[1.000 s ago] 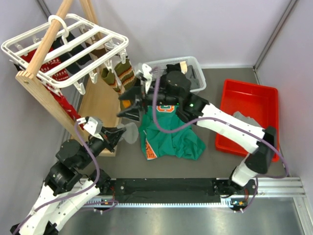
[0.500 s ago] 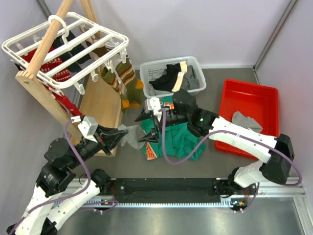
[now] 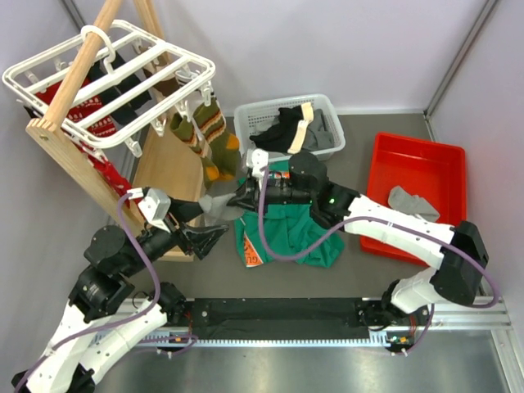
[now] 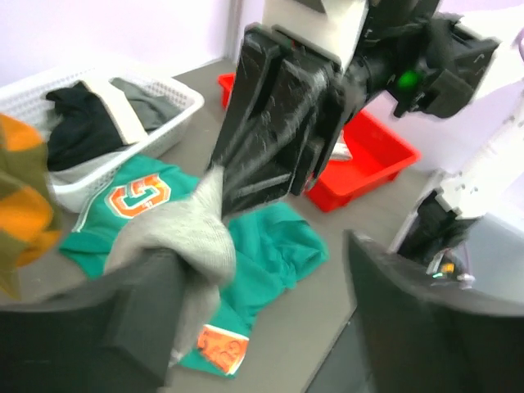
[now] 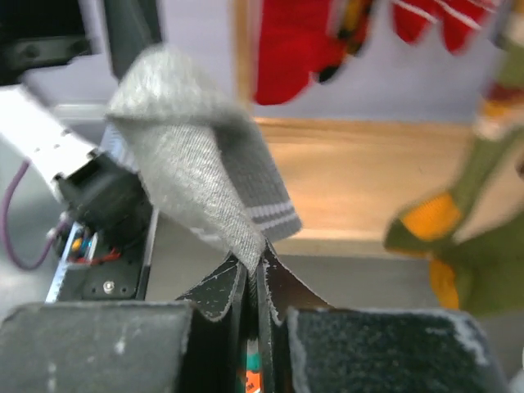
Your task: Remove the socks clipped to the hanger
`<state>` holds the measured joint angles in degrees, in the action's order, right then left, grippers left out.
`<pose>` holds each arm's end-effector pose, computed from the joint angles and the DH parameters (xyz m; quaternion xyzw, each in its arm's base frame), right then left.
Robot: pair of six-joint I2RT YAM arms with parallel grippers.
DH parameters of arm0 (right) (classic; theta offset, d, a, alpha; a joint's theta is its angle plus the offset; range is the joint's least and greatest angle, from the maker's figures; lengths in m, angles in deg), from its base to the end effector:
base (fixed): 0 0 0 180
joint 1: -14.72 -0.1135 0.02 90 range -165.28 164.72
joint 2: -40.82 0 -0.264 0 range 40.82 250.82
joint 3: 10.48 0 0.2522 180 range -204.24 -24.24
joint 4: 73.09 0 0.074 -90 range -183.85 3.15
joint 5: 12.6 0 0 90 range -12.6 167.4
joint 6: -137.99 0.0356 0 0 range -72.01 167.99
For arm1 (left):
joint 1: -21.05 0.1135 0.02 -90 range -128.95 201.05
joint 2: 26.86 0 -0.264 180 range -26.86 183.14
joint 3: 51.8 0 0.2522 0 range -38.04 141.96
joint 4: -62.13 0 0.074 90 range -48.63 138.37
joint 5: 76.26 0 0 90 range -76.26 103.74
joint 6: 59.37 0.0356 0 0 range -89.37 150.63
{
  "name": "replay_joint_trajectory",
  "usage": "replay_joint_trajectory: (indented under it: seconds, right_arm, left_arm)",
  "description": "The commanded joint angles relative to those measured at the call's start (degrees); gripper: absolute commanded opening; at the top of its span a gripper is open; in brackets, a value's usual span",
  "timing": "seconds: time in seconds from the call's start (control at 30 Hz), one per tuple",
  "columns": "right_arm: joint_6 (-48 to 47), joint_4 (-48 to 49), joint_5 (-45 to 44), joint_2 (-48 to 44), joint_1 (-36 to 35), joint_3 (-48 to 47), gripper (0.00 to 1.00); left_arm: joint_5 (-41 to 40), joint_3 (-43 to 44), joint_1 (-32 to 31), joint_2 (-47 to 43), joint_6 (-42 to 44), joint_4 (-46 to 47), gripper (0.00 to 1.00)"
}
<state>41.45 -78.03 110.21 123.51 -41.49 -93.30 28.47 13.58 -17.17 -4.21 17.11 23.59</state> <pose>0.1743 0.2951 0.3672 -0.5309 0.5034 0.4614 0.5019 0.0492 -0.0503 0.3942 0.2361 0.6395 -0.3955 0.6156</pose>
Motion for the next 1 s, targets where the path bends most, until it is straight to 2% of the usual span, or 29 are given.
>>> replay_joint_trajectory:
  seconds: [0.0, 0.03, 0.07, 0.17, 0.2, 0.27, 0.37, 0.47, 0.53, 0.77, 0.9, 0.97]
  right_arm:
    - [15.74, 0.07, -15.55, -0.87, 5.83, -3.01, 0.0]
    - [18.82, -0.99, -17.85, -1.3, 7.32, -3.27, 0.0]
    - [23.55, -3.61, -20.14, -2.61, 10.3, -3.45, 0.0]
    - [26.32, -9.49, -29.62, -5.34, 13.22, -2.49, 0.0]
    - [26.5, -12.74, -35.57, -7.01, 14.79, -2.57, 0.0]
    - [27.46, -17.67, -39.31, -8.25, 16.91, -3.62, 0.0]
    - [27.55, -27.51, -42.48, -10.09, 23.49, -5.03, 0.0]
    - [28.96, -35.96, -50.63, -12.46, 32.01, -5.13, 0.0]
    - [29.31, -38.25, -52.94, -15.09, 38.23, -3.73, 0.0]
    - [28.25, -44.23, -58.48, -16.43, 52.66, -4.16, 0.0]
    - [29.13, -42.48, -57.96, -16.43, 56.03, -1.17, 0.0]
    - [29.31, -42.04, -57.95, -15.47, 58.05, 0.76, 0.11]
  left_arm:
    - [-4.51, -2.04, -0.1, -0.16, 0.95, 4.21, 0.89]
    - [-5.22, -2.39, -0.1, -0.24, 1.3, 4.38, 0.99]
    - [-5.84, -2.66, -0.1, -0.16, 2.0, 4.38, 0.99]
    - [-8.65, -4.5, -0.1, -0.15, 2.62, 4.38, 0.99]
    - [-10.4, -5.11, -0.1, -0.24, 2.45, 4.47, 0.99]
    - [-12.78, -7.22, -0.1, -0.77, 2.1, 4.91, 0.99]
    - [-17.08, -10.38, -0.1, -1.56, 2.35, 5.79, 0.99]
    - [-21.04, -12.67, -0.1, -1.82, 2.79, 6.4, 0.99]
    - [-21.58, -13.12, -0.1, -1.39, 3.14, 5.62, 0.99]
    - [-20.09, -15.58, -0.1, -1.47, 3.41, 5.53, 0.99]
    - [-19.47, -15.76, -0.19, -1.03, 4.11, 6.32, 0.99]
    - [-19.55, -15.67, -0.1, -0.95, 4.29, 6.49, 0.99]
